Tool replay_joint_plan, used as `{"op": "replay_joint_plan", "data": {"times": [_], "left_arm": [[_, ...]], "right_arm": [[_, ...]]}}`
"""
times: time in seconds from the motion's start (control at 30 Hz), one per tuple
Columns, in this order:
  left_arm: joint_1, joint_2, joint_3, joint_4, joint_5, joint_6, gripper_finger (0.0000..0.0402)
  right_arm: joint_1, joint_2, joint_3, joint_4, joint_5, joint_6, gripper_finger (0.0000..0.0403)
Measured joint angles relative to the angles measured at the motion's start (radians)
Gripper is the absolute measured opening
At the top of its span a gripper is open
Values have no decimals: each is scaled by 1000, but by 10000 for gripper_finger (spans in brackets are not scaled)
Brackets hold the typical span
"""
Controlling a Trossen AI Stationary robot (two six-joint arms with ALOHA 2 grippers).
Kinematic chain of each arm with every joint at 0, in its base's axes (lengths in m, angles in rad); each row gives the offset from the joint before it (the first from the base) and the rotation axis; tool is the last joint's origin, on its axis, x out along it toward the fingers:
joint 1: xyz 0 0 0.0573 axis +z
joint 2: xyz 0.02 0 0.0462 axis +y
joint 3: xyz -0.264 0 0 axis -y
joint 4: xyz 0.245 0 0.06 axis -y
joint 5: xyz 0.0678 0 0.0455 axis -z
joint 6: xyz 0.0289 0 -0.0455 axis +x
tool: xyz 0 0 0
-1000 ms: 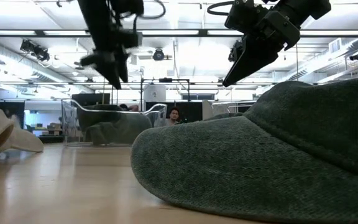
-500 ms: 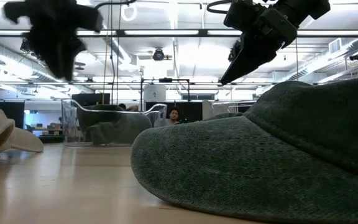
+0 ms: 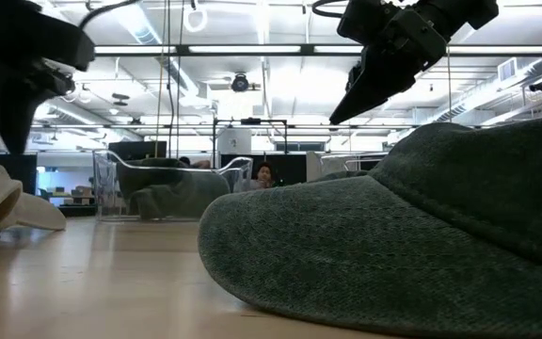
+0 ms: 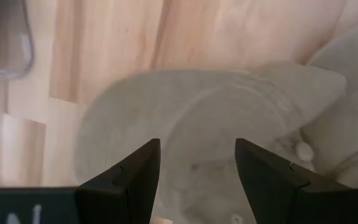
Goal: Pick & Place hat
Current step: Put the top left brown cap into the right transparent bin
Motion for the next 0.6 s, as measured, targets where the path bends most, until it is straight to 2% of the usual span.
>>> {"op": "replay_joint_plan", "data": {"times": [0.33, 0.6], "left_arm": [[-82, -1, -28, -76, -65, -149, 211], [-104, 0, -148, 26, -51, -184, 205]], "right_arm": [[0, 0, 0, 1, 0, 7, 137], [0, 0, 0, 15, 0, 7, 137]]}}
